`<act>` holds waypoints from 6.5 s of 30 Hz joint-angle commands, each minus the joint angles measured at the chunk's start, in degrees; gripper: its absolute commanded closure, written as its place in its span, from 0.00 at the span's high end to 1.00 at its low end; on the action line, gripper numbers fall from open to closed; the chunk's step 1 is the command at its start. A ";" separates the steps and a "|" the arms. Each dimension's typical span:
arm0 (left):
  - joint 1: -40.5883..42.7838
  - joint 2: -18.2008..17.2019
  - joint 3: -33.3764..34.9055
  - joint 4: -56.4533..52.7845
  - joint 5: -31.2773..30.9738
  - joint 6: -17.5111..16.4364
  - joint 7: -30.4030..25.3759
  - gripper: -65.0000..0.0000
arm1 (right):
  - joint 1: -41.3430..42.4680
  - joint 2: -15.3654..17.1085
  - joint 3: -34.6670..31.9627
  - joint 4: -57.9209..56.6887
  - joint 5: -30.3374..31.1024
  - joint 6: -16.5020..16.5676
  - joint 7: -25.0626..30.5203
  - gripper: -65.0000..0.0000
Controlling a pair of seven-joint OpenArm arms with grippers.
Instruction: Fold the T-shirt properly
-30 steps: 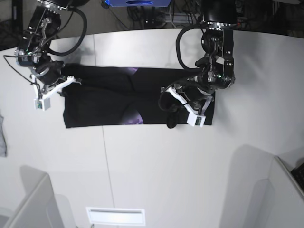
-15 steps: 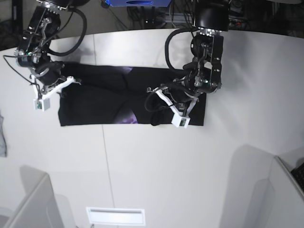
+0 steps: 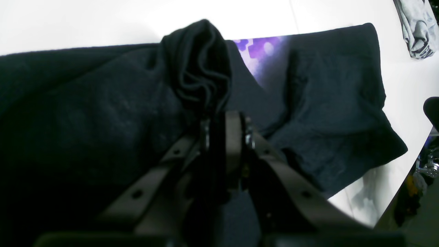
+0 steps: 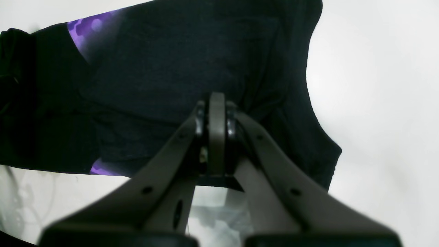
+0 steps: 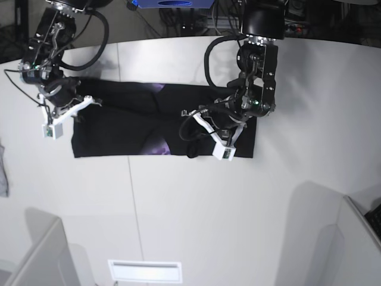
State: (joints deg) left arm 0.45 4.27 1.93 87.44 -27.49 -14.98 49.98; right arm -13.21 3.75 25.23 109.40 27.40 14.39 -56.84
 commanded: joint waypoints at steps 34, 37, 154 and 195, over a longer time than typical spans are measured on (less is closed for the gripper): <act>5.22 -5.11 -6.64 16.52 -1.39 -0.53 -1.05 0.00 | 7.63 0.95 4.88 -4.48 0.69 0.24 -3.34 0.11; 6.98 -7.57 -14.81 16.52 -1.39 -0.53 -1.05 0.00 | 11.85 1.13 7.43 -11.08 0.69 0.33 -6.41 0.43; 0.74 -15.22 -1.10 -2.91 -0.78 -0.62 -11.43 0.00 | 20.29 5.35 7.25 -24.97 0.34 10.79 -13.62 0.00; 0.56 -12.58 3.21 -4.49 -0.78 -0.62 -11.34 0.00 | 14.49 -7.05 -18.60 5.54 0.34 -4.41 -10.72 0.00</act>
State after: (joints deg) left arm 1.15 -7.97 5.26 82.00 -28.10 -15.38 38.94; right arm 0.30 -3.27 6.63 113.99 26.72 9.74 -68.95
